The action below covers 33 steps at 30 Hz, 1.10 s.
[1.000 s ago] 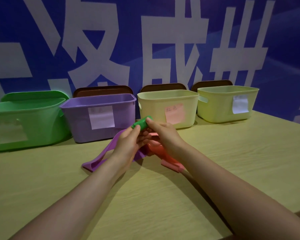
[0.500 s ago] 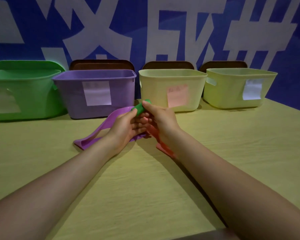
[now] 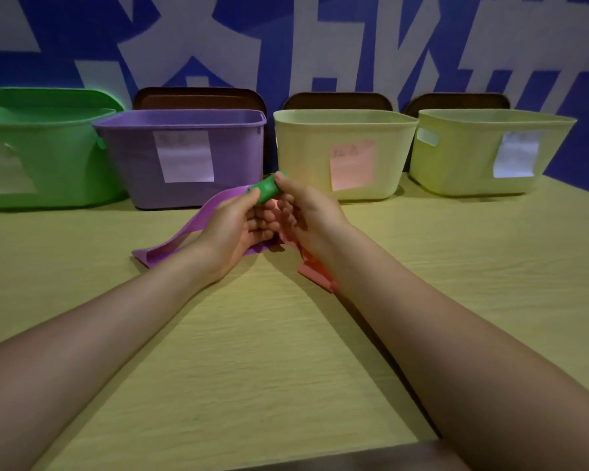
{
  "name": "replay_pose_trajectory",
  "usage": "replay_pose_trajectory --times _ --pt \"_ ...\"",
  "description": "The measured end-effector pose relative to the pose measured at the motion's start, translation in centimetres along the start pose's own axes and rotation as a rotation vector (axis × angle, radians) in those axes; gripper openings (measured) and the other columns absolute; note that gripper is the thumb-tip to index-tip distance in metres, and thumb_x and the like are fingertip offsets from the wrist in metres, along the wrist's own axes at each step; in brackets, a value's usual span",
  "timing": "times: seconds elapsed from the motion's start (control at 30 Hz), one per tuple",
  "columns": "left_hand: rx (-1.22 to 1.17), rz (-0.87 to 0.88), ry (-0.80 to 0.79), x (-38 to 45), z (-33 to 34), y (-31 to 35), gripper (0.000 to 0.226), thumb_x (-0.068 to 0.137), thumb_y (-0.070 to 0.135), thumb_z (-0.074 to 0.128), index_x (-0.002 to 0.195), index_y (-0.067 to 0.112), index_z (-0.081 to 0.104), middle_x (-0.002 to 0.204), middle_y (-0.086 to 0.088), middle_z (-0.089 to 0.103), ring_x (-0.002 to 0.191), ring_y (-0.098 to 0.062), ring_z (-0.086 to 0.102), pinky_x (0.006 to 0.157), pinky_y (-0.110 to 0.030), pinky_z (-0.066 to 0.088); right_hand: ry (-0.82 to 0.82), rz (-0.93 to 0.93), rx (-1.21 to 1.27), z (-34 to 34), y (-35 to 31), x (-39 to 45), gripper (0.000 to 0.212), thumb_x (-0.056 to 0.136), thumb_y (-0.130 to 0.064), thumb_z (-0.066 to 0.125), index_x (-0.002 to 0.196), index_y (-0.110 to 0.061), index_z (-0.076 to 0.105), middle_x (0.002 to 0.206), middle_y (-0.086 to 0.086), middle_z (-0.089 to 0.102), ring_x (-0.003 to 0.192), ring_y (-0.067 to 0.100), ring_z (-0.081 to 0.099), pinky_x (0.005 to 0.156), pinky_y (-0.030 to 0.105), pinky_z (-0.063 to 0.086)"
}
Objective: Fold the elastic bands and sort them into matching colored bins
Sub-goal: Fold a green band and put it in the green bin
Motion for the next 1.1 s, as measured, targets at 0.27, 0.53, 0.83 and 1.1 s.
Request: replay_pose_trajectory --times 0.27,0.53,0.83,1.1 --pt "0.127 0.058 0.016 -0.4 0.5 0.2 0.035 0.097 0.031 0.038 0.078 0.01 0.058 0.058 -0.002 0.058 0.053 -0.014 0.055 0.055 -0.023 0.045 0.049 -0.292 -0.372 -0.2 -0.8 -1.2 0.025 0.095 -0.029 0.058 0.087 -0.006 0.064 0.065 -0.001 0.056 0.056 0.007 0.048 0.041 0.012 0.038" --pt "0.11 0.025 0.018 -0.1 -0.1 -0.5 0.022 0.102 0.015 0.038 0.103 0.008 0.059 0.098 -0.019 0.06 0.087 -0.025 0.058 0.077 -0.033 0.049 0.11 -0.416 -0.426 -0.2 1.2 -0.7 0.029 0.095 -0.021 0.058 0.068 -0.013 0.052 0.059 0.004 0.056 0.055 0.017 0.059 0.054 0.033 0.053" --pt "0.27 -0.058 0.187 -1.1 0.7 1.1 0.029 0.101 0.006 0.039 0.079 0.02 0.051 0.074 0.004 0.054 0.054 0.012 0.055 0.057 -0.008 0.043 0.163 -0.148 -0.552 0.5 1.6 -0.2 0.036 0.086 -0.047 0.056 0.073 -0.014 0.052 0.064 0.016 0.059 0.061 0.027 0.059 0.064 0.05 0.052" --pt "0.251 -0.326 0.133 0.0 0.3 8.4 0.025 0.099 0.007 0.046 0.083 0.017 0.063 0.057 0.009 0.064 0.047 -0.001 0.058 0.055 -0.022 0.051 0.217 0.031 -0.793 5.0 -7.3 -1.1 0.029 0.097 -0.018 0.054 0.069 -0.013 0.05 0.061 -0.002 0.048 0.057 0.008 0.044 0.049 0.012 0.035"
Point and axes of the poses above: each hand's wrist, its own x-axis towards the middle knuckle, its own z-axis out of the palm, y = z × x, the point moved 1 cm from there along x, towards the middle knuckle
